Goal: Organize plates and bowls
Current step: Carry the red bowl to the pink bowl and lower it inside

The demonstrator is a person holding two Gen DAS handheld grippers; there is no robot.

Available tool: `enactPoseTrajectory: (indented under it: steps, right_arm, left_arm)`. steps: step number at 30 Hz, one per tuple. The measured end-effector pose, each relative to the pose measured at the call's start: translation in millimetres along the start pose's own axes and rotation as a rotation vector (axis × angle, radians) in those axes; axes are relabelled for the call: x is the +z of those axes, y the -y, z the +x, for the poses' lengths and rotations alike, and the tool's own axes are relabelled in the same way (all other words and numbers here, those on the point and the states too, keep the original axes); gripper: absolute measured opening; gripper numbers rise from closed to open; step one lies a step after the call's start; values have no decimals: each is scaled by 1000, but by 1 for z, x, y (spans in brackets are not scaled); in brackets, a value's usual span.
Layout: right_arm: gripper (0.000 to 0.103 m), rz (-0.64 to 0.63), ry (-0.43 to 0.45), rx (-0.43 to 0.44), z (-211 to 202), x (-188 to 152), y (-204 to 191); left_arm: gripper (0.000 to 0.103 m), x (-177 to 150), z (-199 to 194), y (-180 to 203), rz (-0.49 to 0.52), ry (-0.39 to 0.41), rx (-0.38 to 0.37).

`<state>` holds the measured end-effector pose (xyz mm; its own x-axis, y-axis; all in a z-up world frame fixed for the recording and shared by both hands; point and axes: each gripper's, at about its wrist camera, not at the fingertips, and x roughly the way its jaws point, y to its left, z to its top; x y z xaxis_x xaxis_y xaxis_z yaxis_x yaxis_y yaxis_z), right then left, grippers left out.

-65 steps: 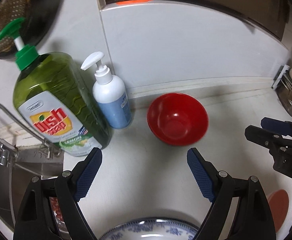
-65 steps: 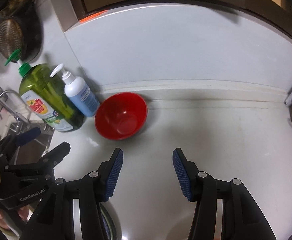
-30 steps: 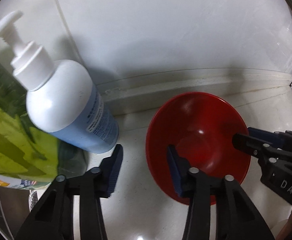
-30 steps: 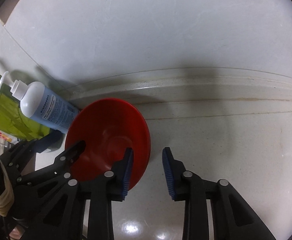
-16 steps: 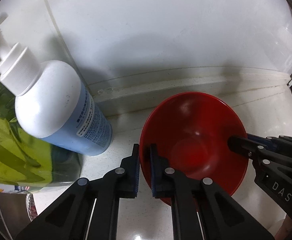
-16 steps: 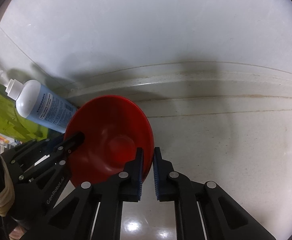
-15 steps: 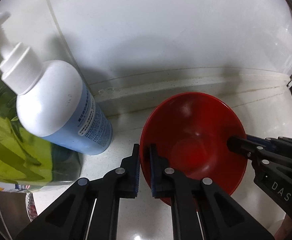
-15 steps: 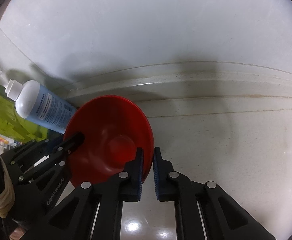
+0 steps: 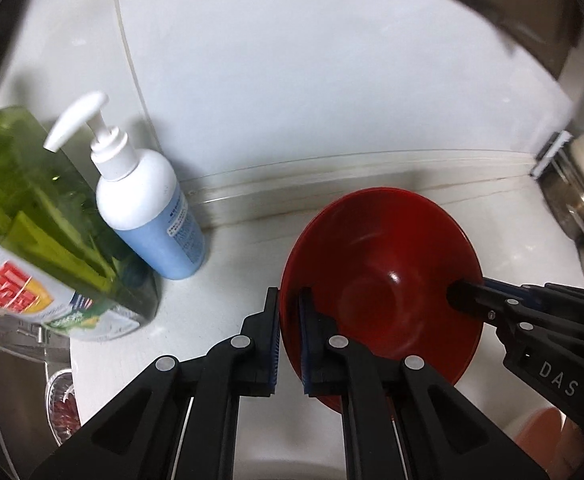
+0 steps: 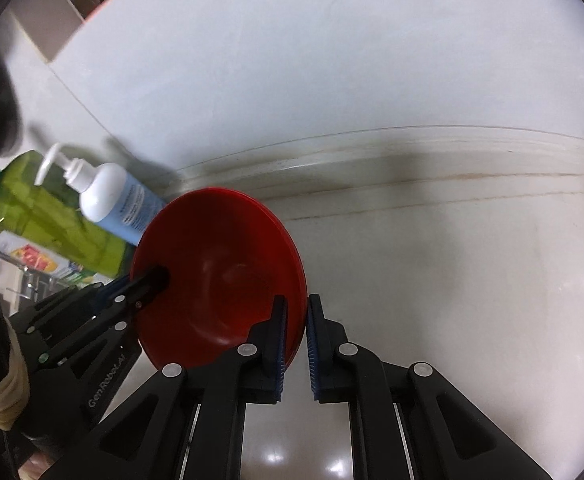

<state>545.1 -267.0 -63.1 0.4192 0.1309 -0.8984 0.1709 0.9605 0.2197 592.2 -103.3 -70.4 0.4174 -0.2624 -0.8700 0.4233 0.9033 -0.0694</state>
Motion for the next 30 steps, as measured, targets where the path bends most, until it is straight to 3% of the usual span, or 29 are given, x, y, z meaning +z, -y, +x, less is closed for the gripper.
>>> enactPoseTrajectory:
  steps: [13, 30]
  right_arm:
    - [11, 65, 78, -33, -75, -55, 14]
    - [11, 142, 93, -101, -141, -146, 53]
  left_arm:
    - [10, -39, -78, 56, 87, 66, -94]
    - [10, -100, -111, 139, 182, 23, -184]
